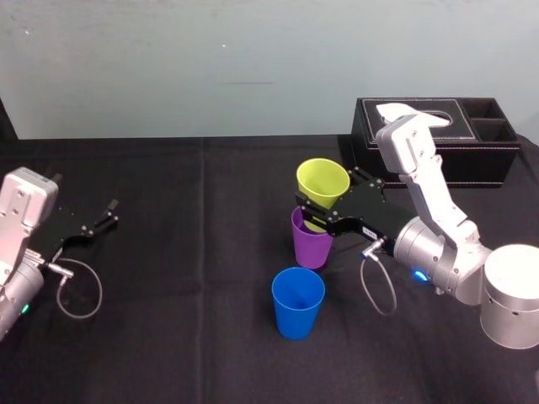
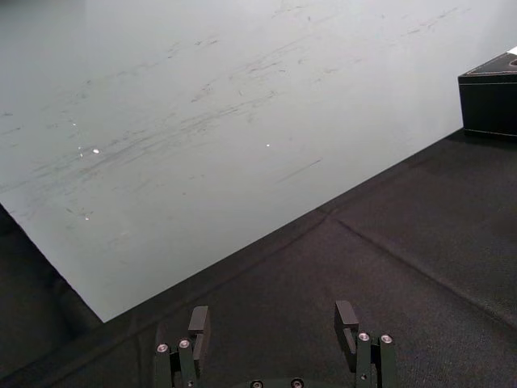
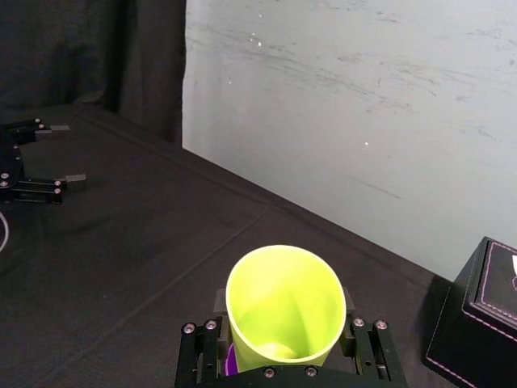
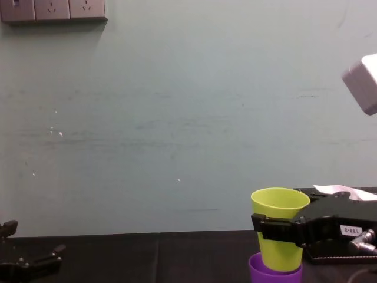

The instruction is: Stack the three plastic cups sequentially using one hand.

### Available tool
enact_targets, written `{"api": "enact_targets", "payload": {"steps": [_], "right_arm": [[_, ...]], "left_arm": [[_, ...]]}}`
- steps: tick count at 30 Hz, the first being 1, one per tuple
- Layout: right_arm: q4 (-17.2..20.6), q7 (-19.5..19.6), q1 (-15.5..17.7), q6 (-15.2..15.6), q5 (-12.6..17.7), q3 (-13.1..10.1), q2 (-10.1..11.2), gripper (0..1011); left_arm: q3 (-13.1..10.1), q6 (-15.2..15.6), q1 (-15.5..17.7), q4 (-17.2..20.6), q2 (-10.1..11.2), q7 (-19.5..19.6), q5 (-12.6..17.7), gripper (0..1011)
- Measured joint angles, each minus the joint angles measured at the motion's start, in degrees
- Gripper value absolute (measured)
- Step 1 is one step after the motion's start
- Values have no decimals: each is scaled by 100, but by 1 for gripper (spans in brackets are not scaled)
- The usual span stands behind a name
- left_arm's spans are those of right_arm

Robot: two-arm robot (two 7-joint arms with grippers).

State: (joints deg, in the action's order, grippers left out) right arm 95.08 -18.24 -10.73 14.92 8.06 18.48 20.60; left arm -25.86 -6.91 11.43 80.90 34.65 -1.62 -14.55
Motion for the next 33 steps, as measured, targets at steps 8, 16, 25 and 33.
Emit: {"api": "enact_targets", "payload": {"steps": [8, 16, 25, 33], "right_arm": [[-126, -26, -48, -31, -43, 34, -38, 749], [-315, -57, -122, -81, -90, 85, -87, 748], [-448, -67, -145, -116, -131, 111, -121, 748], [-446, -68, -145, -116, -131, 107, -119, 756]], "left_arm": [[0, 0, 0, 0, 0, 0, 0, 1010], [0, 0, 0, 0, 0, 0, 0, 1010], [0, 0, 0, 0, 0, 0, 0, 1010], [0, 0, 0, 0, 0, 0, 0, 1010]]}}
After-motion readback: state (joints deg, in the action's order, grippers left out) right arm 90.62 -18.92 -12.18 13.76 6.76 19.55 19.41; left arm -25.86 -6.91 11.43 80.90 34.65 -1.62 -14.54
